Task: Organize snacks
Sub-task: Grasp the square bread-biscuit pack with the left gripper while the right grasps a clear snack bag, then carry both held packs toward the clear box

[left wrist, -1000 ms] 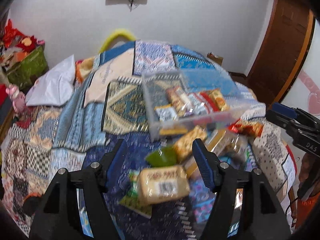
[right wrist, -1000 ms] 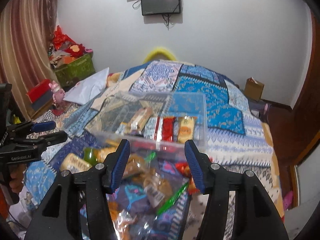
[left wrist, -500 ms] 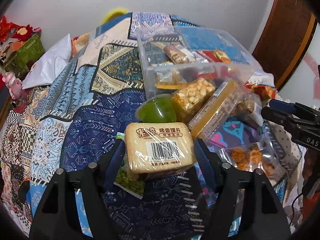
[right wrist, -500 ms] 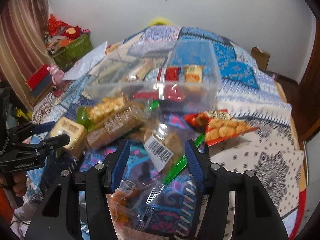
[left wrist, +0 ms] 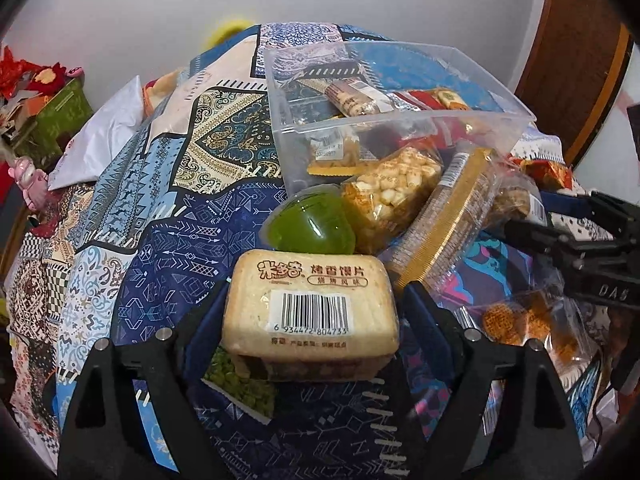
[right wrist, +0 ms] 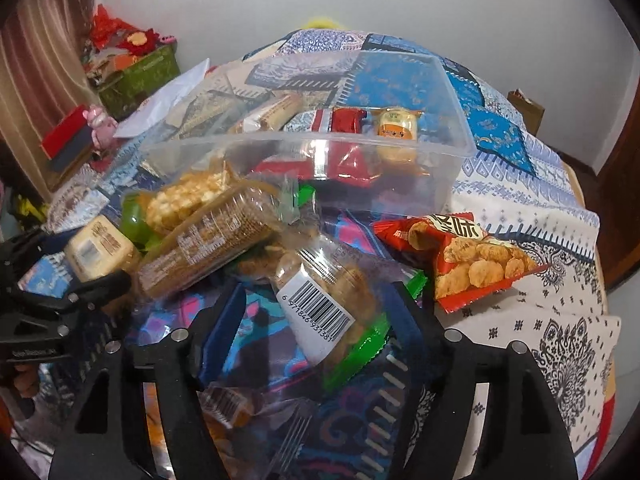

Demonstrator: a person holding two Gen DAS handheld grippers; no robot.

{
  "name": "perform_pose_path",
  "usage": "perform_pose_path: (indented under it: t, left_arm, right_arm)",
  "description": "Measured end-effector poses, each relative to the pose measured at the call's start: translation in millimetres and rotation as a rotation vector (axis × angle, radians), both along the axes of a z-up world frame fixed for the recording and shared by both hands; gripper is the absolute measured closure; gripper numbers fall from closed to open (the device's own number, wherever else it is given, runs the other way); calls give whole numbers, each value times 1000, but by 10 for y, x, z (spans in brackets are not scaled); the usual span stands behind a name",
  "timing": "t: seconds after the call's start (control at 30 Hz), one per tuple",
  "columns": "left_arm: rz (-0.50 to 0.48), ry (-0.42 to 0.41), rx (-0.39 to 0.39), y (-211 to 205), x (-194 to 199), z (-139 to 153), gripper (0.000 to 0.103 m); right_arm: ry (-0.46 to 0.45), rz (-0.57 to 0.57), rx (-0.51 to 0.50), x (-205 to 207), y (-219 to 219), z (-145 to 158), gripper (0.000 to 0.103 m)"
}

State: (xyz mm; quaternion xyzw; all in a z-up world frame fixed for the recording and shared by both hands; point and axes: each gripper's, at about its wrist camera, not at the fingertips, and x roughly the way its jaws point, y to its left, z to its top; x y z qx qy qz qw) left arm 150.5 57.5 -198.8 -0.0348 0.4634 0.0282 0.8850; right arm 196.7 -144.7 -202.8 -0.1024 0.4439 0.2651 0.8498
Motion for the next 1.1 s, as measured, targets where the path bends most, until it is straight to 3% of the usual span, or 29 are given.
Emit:
perform_pose_path:
  t: [0.13, 0.2, 0.23, 0.57, 1.1]
  left_arm:
    - [19, -16, -32, 71, 14, -11, 24]
    - [17, -24, -26, 69, -1, -3, 25]
    - [14, -27, -22, 62, -8, 0, 25]
    - [9, -54, -47, 42, -123, 140, 26]
    - [17, -175, -83, 60, -243, 654, 26]
  right_arm:
    - [-11, -4, -24, 44, 7, -19, 32]
    - [-21, -17, -27, 59, -17, -10, 40]
    - [-20, -18, -26, 68, -33, -7, 49]
    - [-16, -31, 38, 0, -203, 88, 66]
    - [-85, -65, 113, -178, -408, 425, 75]
